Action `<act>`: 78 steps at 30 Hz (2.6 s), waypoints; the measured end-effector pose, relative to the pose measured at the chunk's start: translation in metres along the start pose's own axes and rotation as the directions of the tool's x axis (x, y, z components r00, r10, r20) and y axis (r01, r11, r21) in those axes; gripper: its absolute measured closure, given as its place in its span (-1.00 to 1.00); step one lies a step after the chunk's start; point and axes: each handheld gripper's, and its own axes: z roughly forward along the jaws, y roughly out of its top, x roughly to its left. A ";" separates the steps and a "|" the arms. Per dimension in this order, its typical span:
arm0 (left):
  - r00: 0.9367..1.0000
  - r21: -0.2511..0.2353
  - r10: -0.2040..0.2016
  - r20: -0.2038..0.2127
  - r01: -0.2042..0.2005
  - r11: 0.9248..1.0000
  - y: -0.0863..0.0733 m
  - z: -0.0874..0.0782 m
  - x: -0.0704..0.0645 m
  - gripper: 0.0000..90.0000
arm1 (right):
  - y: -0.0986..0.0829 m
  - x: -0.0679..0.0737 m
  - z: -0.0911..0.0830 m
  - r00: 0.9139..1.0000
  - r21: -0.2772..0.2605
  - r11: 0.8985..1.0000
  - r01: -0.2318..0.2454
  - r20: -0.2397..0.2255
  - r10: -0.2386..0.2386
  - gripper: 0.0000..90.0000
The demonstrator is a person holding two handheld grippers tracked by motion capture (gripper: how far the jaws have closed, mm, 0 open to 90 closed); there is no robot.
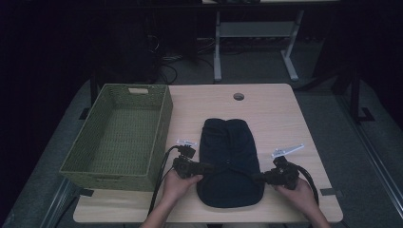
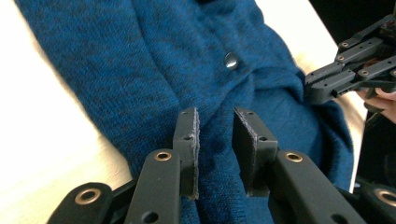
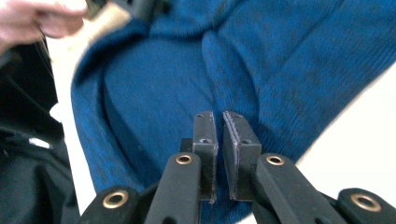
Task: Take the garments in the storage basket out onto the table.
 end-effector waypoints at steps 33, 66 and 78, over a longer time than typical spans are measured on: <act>0.998 0.033 0.061 0.019 -0.061 0.998 -0.017 0.003 -0.013 0.73 | -0.010 0.007 0.006 0.999 -0.014 0.999 -0.042 -0.035 0.042 0.87; 0.998 -0.055 0.056 0.010 -0.055 0.997 -0.021 -0.001 -0.019 0.77 | 0.017 0.022 0.019 1.000 0.035 0.999 -0.002 -0.007 0.002 0.87; 0.998 -0.201 -0.036 -0.045 0.026 0.979 0.037 0.021 -0.003 0.75 | 0.085 -0.011 0.028 0.994 -0.082 0.991 -0.104 0.020 0.106 0.86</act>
